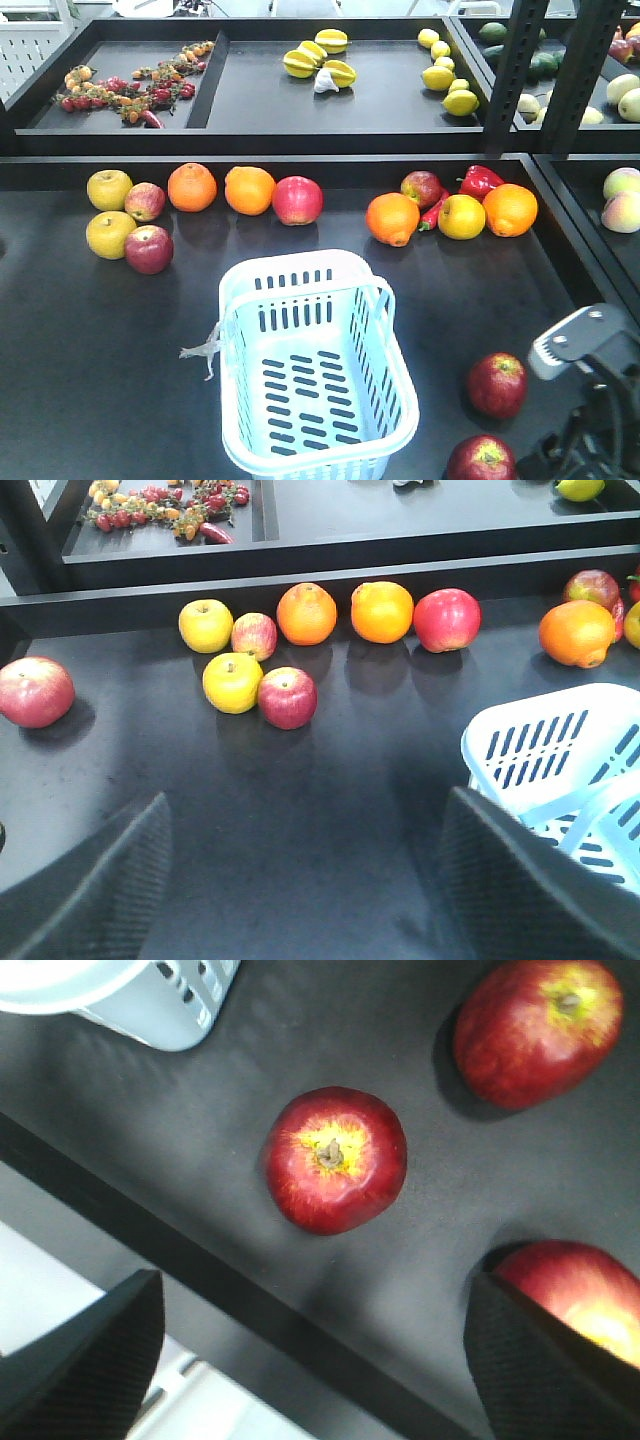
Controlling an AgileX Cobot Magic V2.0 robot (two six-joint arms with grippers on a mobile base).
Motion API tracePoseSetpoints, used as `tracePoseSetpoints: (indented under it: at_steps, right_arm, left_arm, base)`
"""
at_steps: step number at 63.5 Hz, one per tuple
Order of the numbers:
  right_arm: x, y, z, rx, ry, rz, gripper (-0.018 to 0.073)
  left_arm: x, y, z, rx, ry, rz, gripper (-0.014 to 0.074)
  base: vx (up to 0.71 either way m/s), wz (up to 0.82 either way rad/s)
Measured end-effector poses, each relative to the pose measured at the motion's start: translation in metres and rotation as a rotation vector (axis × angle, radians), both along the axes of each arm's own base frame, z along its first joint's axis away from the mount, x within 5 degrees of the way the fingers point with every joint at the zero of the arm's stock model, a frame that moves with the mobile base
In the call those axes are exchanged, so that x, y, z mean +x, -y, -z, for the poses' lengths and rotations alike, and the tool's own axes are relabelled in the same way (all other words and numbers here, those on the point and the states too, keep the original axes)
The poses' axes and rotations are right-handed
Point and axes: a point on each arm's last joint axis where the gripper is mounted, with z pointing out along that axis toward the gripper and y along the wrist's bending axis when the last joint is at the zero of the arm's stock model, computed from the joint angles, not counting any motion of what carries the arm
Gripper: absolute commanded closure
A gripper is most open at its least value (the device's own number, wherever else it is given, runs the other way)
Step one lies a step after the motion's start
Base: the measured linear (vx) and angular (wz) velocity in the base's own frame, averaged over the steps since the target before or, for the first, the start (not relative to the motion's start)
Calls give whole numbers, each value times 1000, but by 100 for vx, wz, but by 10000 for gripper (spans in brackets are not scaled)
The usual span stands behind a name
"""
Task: Pick three apples into basket with both arms
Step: 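Reach the right gripper down and grasp the red apple nearest it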
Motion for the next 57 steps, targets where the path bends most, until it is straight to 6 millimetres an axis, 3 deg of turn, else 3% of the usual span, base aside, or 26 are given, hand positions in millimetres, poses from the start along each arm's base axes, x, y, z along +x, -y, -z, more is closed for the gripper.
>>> tracePoseSetpoints:
  at_steps: [34,57]
  right_arm:
    - [39,-33,68,-89,-93,-53,-23]
    - [53,-35,99,-106,-105,-2,-23]
  left_arm:
    - [0,0,0,0,0,0,52]
    - [0,0,0,0,0,0,52]
  base:
    - [0,0]
    - [0,0]
